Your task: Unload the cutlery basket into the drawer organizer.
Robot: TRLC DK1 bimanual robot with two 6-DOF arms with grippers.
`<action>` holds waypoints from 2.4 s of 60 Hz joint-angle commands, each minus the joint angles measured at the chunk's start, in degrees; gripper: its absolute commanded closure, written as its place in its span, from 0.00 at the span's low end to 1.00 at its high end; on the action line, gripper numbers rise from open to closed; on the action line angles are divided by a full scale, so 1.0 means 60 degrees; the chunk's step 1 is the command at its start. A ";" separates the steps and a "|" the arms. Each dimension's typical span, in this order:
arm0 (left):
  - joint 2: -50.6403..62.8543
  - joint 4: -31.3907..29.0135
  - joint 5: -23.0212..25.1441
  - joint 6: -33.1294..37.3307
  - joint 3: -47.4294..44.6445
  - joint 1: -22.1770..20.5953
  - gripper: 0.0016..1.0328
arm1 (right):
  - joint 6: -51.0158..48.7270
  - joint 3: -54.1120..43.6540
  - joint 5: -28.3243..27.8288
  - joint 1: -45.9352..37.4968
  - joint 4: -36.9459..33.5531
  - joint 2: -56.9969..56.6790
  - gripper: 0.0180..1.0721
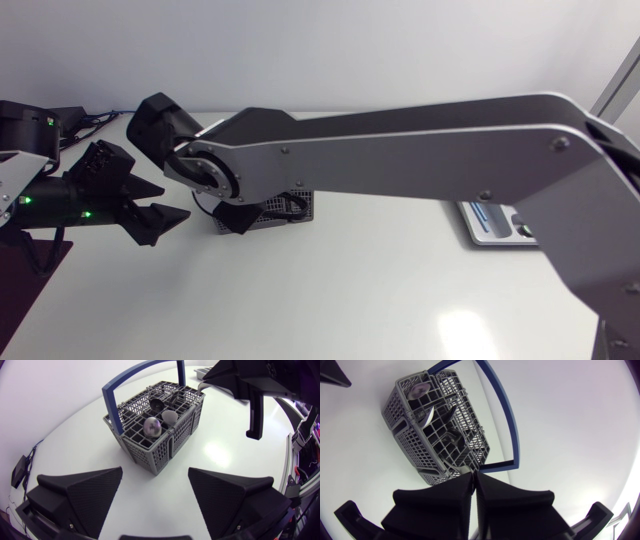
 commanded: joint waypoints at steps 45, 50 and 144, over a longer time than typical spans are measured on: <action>-0.0633 -0.0361 0.0068 -0.0081 -0.0097 -0.0446 0.11 | -0.1466 -0.2624 -0.0103 0.0085 0.0502 -0.3948 0.95; -0.0662 -0.0390 0.0053 -0.0169 -0.0097 -0.0563 0.11 | -0.1612 -0.2975 -0.0279 0.0041 0.0428 -0.4387 0.95; -0.0867 -0.0522 -0.1016 -0.1165 0.0166 -0.2145 0.11 | -1.2320 -0.7443 -0.5332 -0.9686 -0.1505 -0.9046 0.94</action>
